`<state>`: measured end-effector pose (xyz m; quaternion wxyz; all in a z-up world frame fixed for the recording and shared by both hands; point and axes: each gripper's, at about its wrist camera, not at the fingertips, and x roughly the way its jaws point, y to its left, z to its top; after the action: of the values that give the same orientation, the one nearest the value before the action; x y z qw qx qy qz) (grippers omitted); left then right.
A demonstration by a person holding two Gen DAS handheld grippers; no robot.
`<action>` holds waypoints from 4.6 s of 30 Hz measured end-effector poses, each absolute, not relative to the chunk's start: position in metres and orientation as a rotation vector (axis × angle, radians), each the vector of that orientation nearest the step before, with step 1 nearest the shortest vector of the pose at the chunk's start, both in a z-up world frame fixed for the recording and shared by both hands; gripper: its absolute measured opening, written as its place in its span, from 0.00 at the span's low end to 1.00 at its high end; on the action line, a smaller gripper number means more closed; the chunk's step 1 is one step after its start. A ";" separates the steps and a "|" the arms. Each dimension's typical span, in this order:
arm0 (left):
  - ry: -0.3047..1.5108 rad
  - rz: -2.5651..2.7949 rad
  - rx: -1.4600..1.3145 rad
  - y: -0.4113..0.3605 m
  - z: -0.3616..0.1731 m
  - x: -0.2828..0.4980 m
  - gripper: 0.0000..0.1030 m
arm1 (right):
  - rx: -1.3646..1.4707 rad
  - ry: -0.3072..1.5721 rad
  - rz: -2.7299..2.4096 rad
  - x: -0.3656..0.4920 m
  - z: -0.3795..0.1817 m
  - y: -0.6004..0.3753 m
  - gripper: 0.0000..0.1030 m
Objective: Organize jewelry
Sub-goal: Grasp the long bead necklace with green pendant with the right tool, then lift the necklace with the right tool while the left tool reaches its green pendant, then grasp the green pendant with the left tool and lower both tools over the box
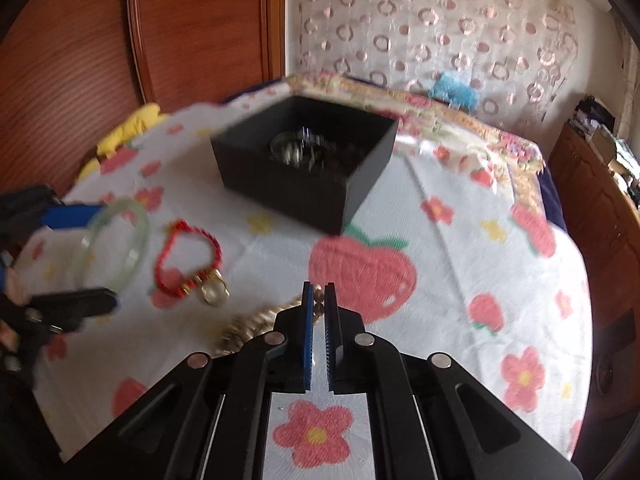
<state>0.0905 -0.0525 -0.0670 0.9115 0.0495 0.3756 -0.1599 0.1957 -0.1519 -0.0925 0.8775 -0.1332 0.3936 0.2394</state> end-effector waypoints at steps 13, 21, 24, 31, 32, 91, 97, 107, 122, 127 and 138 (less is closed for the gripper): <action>0.742 -0.320 0.099 -0.048 -0.054 0.090 0.67 | -0.289 0.645 0.536 0.175 -0.003 -0.150 0.06; 0.715 -0.315 0.105 -0.045 -0.042 0.090 0.67 | -0.290 0.575 0.538 0.172 0.032 -0.148 0.06; 0.705 -0.311 0.109 -0.043 -0.036 0.092 0.67 | -0.286 0.552 0.535 0.174 0.044 -0.148 0.06; 0.686 -0.304 0.107 -0.039 -0.028 0.098 0.67 | -0.280 0.504 0.532 0.177 0.069 -0.149 0.06; 0.684 -0.303 0.106 -0.039 -0.028 0.100 0.67 | -0.280 0.497 0.531 0.178 0.073 -0.149 0.06; 0.860 -0.298 0.150 -0.048 -0.090 0.132 0.67 | -0.235 0.516 0.499 0.194 0.069 -0.153 0.06; 0.855 -0.305 0.150 -0.049 -0.089 0.130 0.79 | -0.233 0.515 0.499 0.194 0.069 -0.156 0.06; 0.821 -0.421 0.146 -0.094 -0.080 0.141 0.60 | -0.219 0.488 0.490 0.192 0.073 -0.163 0.06; 0.935 -0.507 0.194 -0.145 -0.108 0.189 0.26 | -0.154 0.511 0.452 0.195 0.060 -0.193 0.06; 0.938 -0.517 0.184 -0.141 -0.105 0.189 0.12 | -0.144 0.517 0.434 0.196 0.057 -0.205 0.06; 0.774 -0.498 0.119 -0.108 -0.032 0.168 0.11 | -0.129 0.554 0.416 0.207 0.040 -0.209 0.06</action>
<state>0.1678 -0.1078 -0.0317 0.8942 0.0576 0.3733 -0.2403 0.2069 -0.2088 0.0395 0.9386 -0.0634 0.2712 0.2039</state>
